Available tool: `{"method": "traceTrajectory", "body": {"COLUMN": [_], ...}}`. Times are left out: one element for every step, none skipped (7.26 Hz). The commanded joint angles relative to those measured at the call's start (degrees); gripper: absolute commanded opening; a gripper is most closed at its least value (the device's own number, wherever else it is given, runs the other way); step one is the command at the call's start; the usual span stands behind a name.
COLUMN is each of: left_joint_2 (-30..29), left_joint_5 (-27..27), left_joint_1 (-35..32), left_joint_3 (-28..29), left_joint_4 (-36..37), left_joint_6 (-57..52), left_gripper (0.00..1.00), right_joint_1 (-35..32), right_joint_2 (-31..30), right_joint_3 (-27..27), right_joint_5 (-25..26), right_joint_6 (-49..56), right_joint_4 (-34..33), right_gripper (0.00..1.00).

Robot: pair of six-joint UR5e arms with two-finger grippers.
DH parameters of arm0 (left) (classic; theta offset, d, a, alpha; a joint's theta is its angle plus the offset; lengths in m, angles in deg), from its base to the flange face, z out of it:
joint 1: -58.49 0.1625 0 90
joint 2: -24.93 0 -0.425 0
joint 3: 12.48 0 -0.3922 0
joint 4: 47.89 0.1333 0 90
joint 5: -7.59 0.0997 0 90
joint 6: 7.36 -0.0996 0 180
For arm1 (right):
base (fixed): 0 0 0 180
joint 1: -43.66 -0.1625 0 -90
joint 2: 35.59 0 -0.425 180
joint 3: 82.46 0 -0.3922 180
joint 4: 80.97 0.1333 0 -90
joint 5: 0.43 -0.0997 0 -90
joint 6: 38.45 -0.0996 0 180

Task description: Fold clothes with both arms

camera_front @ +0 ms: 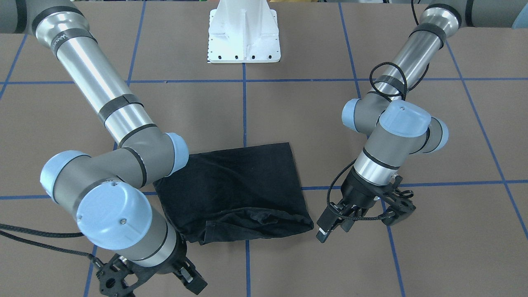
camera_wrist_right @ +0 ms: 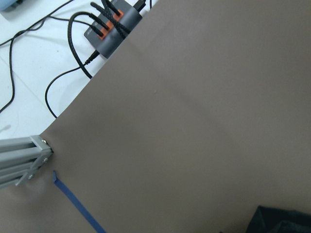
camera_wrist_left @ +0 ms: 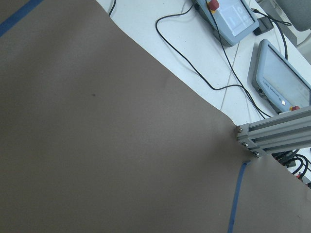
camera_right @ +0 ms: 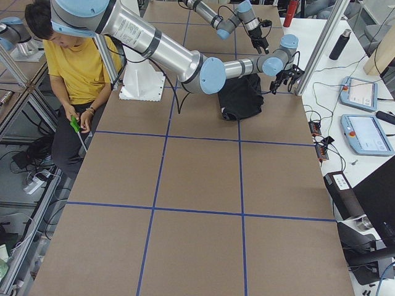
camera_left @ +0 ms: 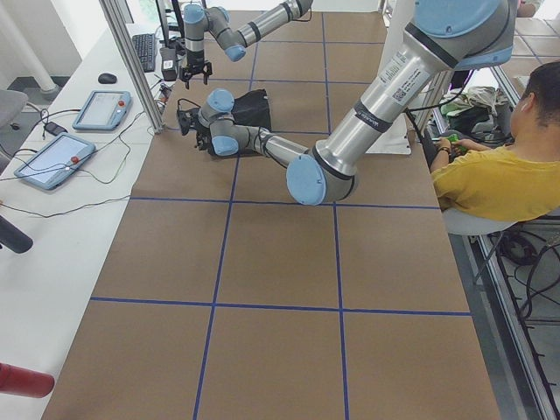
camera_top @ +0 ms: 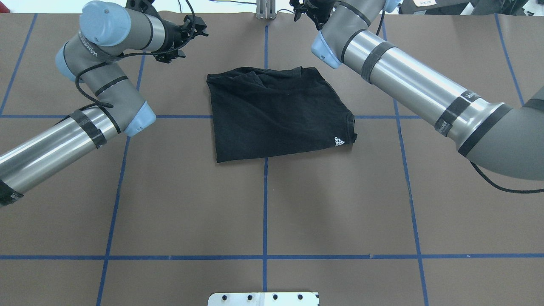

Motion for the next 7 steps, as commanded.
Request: {"method": "traceTrajectory", "body": {"left_joint_2": [9.1, 14.5, 18.4, 22.2, 26.7, 31.0, 32.8], "left_joint_5": [0.0, -0.3, -6.4, -17.3, -24.1, -26.7, -28.9], "left_joint_1": [-0.4, -1.7, -5.1, -12.4, -19.2, -24.3, -27.3], "left_joint_3": [-8.6, -12.1, -13.3, -13.8, -14.2, -14.3, -14.3], "left_joint_4": [3.8, 4.4, 4.7, 4.6, 4.7, 4.8, 7.2], "left_joint_6": [-19.9, -31.5, -41.1, -49.3, -59.8, -68.9, -74.3], "left_gripper": [1.0, 1.0, 1.0, 1.0, 1.0, 1.0, 1.0], "right_joint_1": [-4.1, -6.4, -9.1, -11.7, -14.1, -16.2, -19.4], "right_joint_2": [-6.6, -13.9, -22.5, -32.0, -40.4, -47.9, -52.3], "right_joint_3": [-7.7, -17.2, -28.6, -39.8, -46.9, -51.1, -52.1], "right_joint_5": [-2.0, -3.2, -3.6, -3.6, -3.6, -3.9, -5.4], "right_joint_6": [12.5, 24.1, 36.8, 50.7, 60.9, 65.9, 72.2], "right_joint_4": [-2.7, -8.9, -16.9, -24.0, -26.6, -26.1, -26.0], "right_gripper": [1.0, 1.0, 1.0, 1.0, 1.0, 1.0, 1.0]}}
